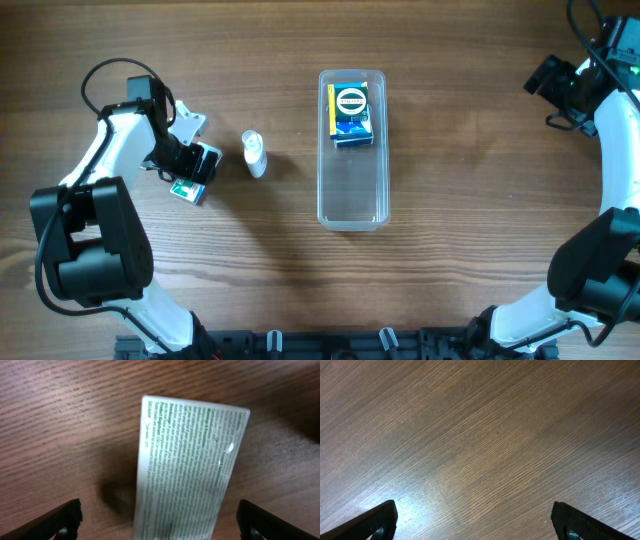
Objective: Pack container
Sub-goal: 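Lower the left gripper and grasp the white-green medicine box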
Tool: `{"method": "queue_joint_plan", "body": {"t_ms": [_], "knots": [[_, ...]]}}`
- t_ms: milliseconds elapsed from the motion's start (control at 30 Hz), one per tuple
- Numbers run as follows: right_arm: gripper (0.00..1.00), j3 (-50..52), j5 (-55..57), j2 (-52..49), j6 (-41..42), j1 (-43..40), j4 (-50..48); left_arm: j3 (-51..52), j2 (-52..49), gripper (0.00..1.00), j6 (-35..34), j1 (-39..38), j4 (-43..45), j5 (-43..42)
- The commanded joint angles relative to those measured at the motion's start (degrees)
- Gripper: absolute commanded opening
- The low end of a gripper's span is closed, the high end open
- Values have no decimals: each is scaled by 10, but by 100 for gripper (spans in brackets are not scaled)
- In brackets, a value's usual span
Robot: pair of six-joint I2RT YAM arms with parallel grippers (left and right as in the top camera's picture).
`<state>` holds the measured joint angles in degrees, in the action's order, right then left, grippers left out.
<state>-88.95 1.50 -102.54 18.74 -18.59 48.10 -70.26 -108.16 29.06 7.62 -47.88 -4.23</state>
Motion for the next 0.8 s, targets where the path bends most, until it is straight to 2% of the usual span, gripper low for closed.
{"method": "queue_joint_plan", "body": {"t_ms": [0, 767], "knots": [[100, 3, -3, -1, -5, 0, -1, 25, -7, 100, -10, 0, 20, 4], [100, 3, -3, -1, -6, 0, -1, 54, -7, 100, -10, 0, 62, 26]]}}
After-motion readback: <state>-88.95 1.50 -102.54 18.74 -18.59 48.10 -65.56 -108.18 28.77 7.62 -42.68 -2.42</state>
